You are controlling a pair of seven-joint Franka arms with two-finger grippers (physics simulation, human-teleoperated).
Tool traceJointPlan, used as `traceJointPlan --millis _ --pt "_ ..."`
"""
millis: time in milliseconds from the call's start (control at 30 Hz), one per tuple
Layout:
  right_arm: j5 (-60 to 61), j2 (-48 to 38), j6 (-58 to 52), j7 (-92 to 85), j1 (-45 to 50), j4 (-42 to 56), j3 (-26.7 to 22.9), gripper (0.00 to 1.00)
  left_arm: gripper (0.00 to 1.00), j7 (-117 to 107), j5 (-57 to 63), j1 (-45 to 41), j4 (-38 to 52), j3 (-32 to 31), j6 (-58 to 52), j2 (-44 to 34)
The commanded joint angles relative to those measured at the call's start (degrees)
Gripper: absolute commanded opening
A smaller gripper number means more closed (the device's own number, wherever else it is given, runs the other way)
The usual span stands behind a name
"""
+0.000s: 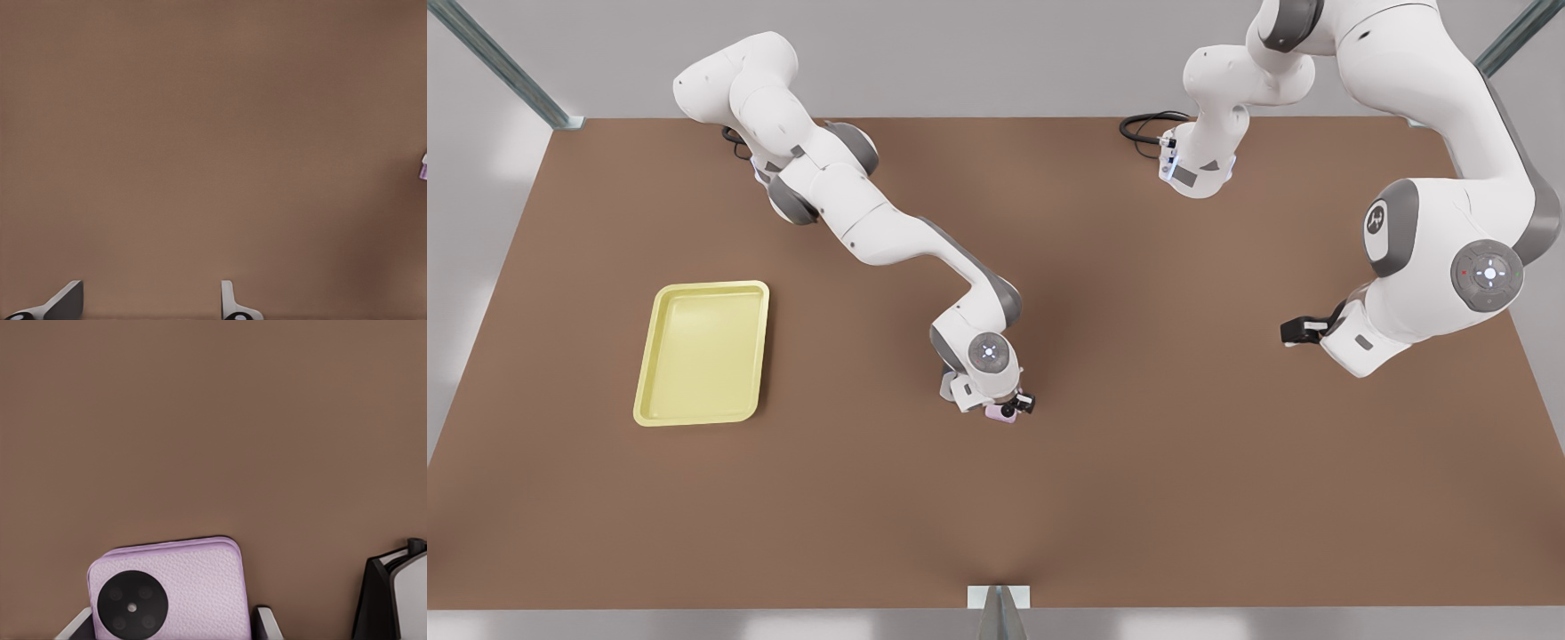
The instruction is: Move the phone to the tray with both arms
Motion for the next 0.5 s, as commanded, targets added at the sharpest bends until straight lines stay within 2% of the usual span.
traceJointPlan --millis 0,467 --pt "-0.12 -0.1 -0.17 -1.66 0.01 0.02 -0.08 0.89 1.0 0.39 0.02 0.0 0.02 0.0 0.1 -0.02" --pt "-0.21 -0.71 -3.25 -3.5 0.28 0.02 -0.08 0.86 1.0 0.48 0.02 0.0 0.11 0.0 0.01 -0.02"
